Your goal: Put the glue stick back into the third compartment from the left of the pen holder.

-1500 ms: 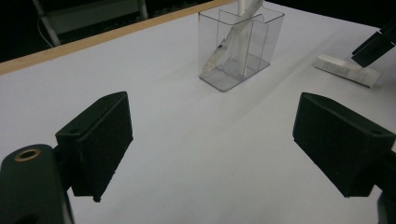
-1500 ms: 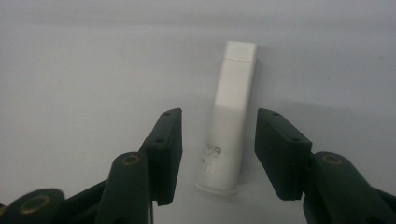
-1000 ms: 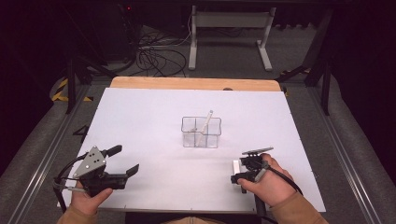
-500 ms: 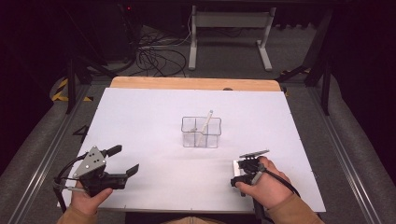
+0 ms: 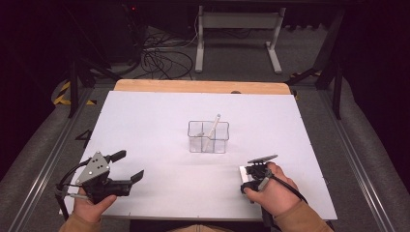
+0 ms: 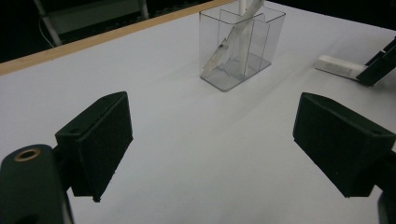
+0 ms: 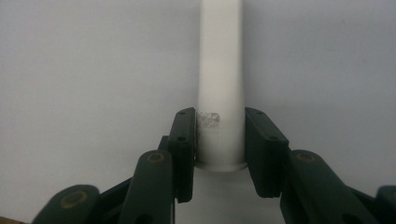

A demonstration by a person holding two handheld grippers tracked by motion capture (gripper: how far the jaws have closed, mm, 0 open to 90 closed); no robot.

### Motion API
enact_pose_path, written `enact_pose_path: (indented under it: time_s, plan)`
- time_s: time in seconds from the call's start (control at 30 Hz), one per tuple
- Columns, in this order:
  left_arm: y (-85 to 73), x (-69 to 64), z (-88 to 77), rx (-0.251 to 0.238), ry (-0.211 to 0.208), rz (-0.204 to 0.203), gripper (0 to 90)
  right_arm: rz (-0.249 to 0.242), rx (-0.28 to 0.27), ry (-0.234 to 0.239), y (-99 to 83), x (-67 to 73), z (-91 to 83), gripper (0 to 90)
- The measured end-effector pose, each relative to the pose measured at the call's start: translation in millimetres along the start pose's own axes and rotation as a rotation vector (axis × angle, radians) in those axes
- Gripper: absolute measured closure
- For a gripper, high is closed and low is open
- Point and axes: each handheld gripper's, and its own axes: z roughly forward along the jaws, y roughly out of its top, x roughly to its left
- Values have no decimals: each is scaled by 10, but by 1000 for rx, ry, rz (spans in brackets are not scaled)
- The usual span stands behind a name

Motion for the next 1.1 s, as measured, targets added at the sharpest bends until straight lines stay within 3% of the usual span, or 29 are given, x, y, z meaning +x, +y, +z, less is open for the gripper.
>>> enact_pose_path:
  time_s: [0.23, 0.57, 1.1]
  plan:
    - [0, -3, 2, 0, 0, 2, 127, 31, 14, 15, 12, -19, -16, 677]
    - [1, -2, 1, 0, 1, 7, 127, 52, -47, 27, 61, -66, -174, 678]
    - [4, -2, 1, 1, 2, 7, 127, 18, -123, 41, 148, -106, -462, 677]
